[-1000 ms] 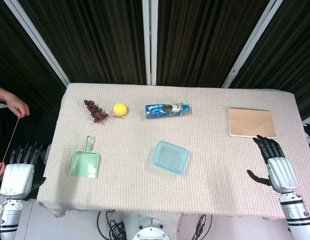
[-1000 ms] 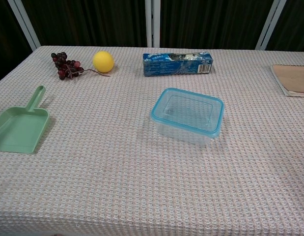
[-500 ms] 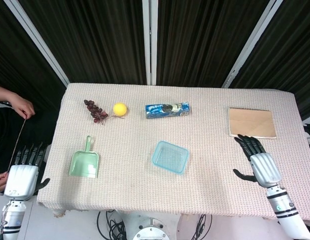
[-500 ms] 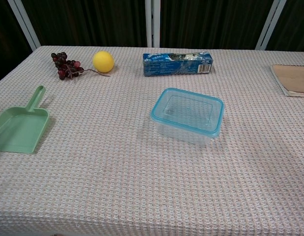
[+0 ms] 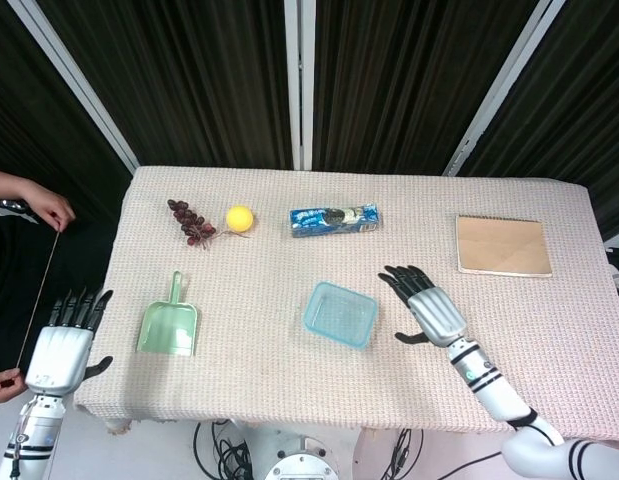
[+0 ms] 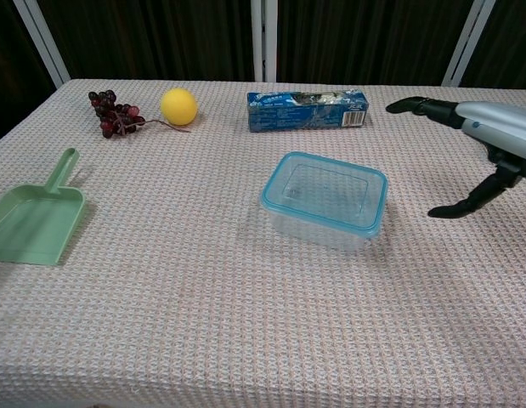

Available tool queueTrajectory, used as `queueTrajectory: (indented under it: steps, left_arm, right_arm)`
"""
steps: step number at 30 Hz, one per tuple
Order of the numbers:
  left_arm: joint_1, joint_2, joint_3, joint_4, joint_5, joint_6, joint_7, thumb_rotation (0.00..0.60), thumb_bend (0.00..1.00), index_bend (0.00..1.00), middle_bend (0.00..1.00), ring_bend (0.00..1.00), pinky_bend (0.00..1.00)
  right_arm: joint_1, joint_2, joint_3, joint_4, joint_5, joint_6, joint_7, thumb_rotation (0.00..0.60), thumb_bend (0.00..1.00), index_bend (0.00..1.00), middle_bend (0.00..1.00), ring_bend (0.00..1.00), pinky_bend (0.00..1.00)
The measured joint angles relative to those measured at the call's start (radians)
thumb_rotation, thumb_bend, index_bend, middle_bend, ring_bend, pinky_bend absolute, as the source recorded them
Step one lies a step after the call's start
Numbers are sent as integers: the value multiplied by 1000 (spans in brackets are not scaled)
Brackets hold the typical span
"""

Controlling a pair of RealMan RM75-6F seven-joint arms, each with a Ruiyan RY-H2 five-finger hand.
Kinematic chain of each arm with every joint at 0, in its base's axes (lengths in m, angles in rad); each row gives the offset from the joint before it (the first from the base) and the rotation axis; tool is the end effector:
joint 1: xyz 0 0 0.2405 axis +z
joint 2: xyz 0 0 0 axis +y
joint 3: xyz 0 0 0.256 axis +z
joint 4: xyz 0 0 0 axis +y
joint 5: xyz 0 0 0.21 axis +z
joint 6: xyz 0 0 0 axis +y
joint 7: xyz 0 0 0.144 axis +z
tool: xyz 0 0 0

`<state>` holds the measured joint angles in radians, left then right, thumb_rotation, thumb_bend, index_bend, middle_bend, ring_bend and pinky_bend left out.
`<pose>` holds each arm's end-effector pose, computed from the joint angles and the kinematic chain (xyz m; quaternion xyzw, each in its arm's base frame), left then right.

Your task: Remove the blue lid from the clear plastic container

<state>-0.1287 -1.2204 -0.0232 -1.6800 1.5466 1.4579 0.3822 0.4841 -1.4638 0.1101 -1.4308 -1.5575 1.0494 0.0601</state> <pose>-0.2752 0.1851 0.1127 -0.6684 -0.3069 -0.3347 0.5891 -0.2142 -0.2875 0.0104 0.7267 -0.4039 0.4205 0.3632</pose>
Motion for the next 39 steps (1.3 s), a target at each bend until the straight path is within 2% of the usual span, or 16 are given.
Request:
queueTrajectory:
  steps: [5,12,17,21,24,28,34,39]
  left_arm:
    - [-16,2,-4,0,1,-17,0,600,42,62,30,0,0]
    - [-63,5,-14,-5,16,-67,-9,600,41,62,30,0,0]
    - [-127,-3,-31,-13,19,-148,-37,600,41,62,30,0,0]
    - [-202,-19,-50,-20,17,-244,-48,600,41,62,30,0,0]
    - [-272,-40,-68,-26,8,-334,-44,600,41,62,30,0,0]
    - [-387,-94,-105,-30,-28,-470,-30,600,41,62,30,0,0]
    - [-552,-207,-172,-17,-154,-639,31,600,41,50,14,0,0]
    - [-642,-260,-212,-7,-327,-707,117,600,42,29,0,0,0]
  right_arm:
    - [86,-89,25,77,22,-76,-10,600,23,0,0,0,0]
    - [181,-192,72,178,49,-118,-23,600,20,0,0,0,0]
    - [241,-247,101,241,71,-142,-23,600,20,0,0,0,0]
    - [262,-245,104,246,82,-161,-23,600,21,0,0,0,0]
    - [258,-191,98,197,88,-171,-22,600,24,0,0,0,0]
    - [221,-48,91,61,101,-150,-24,600,26,0,0,0,0]
    - [101,167,79,-134,105,22,-63,600,25,0,17,0,0]
    - [6,274,42,-236,66,138,-71,600,25,0,24,0,0]
